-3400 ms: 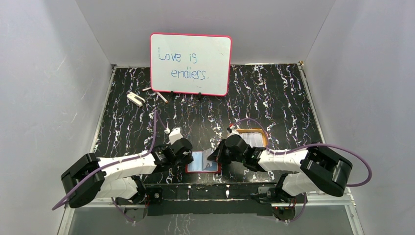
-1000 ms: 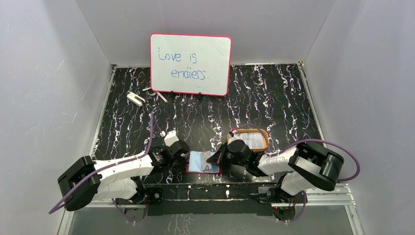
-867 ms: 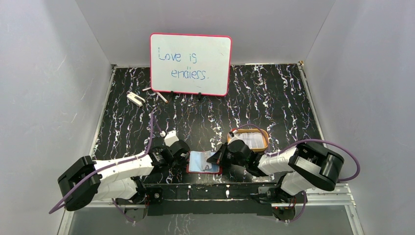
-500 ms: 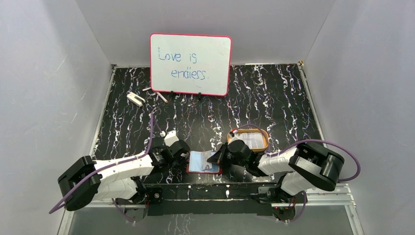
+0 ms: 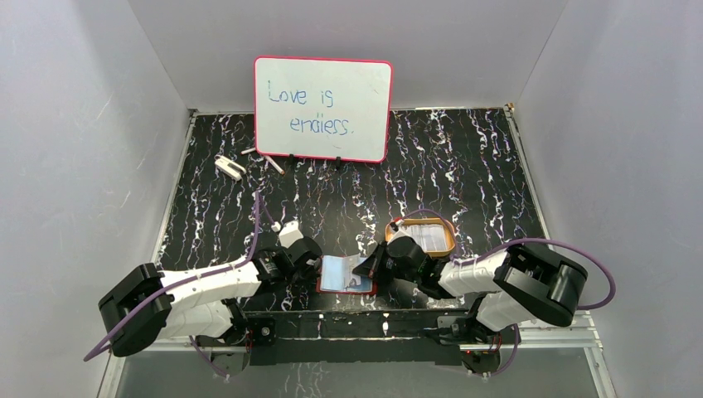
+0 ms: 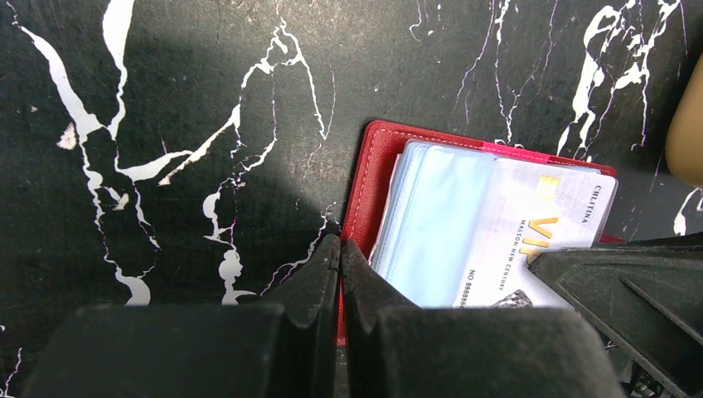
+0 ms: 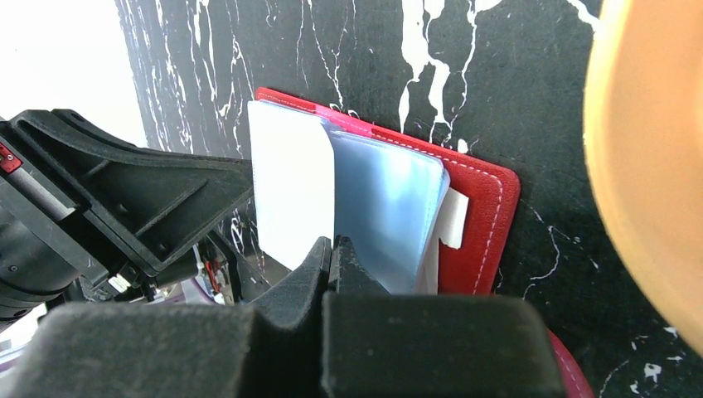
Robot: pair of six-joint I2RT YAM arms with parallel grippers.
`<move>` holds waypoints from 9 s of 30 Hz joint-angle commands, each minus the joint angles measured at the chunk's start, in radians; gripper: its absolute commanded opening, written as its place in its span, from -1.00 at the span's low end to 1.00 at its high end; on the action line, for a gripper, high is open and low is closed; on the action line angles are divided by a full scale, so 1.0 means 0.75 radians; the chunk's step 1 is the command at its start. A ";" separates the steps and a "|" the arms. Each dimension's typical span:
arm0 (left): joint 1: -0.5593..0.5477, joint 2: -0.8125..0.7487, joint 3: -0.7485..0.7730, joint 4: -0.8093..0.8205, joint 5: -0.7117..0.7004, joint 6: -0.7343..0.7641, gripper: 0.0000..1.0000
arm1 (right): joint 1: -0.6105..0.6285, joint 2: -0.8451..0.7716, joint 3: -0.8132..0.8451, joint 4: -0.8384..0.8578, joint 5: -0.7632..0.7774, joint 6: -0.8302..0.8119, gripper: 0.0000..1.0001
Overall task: Put the credit cards into the card holder
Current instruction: Insert the credit card into the card holder.
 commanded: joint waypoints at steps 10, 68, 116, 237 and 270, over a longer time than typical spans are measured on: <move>-0.002 0.053 -0.041 -0.055 0.046 -0.006 -1.00 | -0.002 0.085 -0.001 0.079 -0.046 -0.038 -1.00; -0.001 -0.152 -0.107 -0.104 0.022 -0.063 -1.00 | 0.017 -0.033 0.105 -0.266 -0.212 -0.052 -0.08; -0.013 0.277 -0.047 0.560 0.711 0.341 -0.97 | 0.017 -0.174 0.124 -0.562 -0.173 -0.288 0.01; -0.005 -0.257 -0.093 -0.303 -0.067 -0.010 -0.55 | 0.017 0.280 0.635 -0.653 -0.220 -0.433 -0.22; -0.007 -0.246 -0.094 -0.265 -0.049 -0.001 -0.53 | 0.024 0.407 0.731 -0.582 -0.331 -0.497 -0.44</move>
